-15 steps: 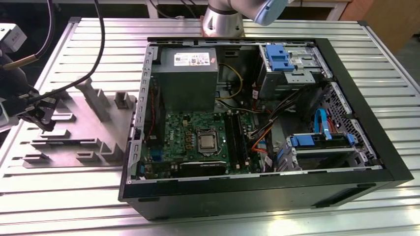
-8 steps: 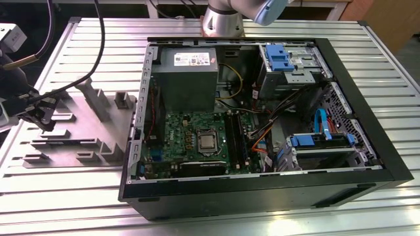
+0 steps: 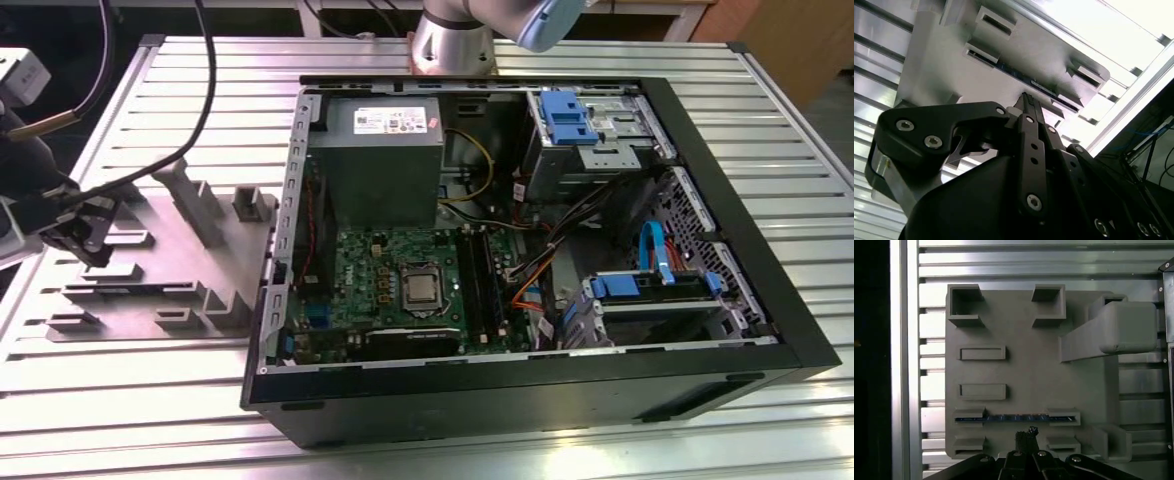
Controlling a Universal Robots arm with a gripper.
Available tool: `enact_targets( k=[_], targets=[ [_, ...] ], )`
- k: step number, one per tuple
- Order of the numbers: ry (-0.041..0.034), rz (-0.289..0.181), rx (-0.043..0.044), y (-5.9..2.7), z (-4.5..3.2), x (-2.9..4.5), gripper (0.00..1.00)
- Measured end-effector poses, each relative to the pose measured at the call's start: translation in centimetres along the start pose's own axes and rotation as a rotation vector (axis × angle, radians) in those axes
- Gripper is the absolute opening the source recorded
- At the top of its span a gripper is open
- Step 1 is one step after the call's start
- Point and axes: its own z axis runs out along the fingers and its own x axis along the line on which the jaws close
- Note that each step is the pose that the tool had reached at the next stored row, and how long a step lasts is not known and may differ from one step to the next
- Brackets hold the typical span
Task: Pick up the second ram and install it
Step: 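Pick up the second ram and move it above second insertion slot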
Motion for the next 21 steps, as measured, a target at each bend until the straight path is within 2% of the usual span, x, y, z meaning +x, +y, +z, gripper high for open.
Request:
enact_targets(
  k=[5,12,21],
  targets=[
    [0.0021,-0.050,0.0001,0.00,0.01,0.00,0.10],
    [0.0059,-0.143,0.0034,-0.01,0.02,0.00,0.10],
    [0.0123,-0.303,0.0064,0.00,0.10,0.01,0.10]
  ],
)
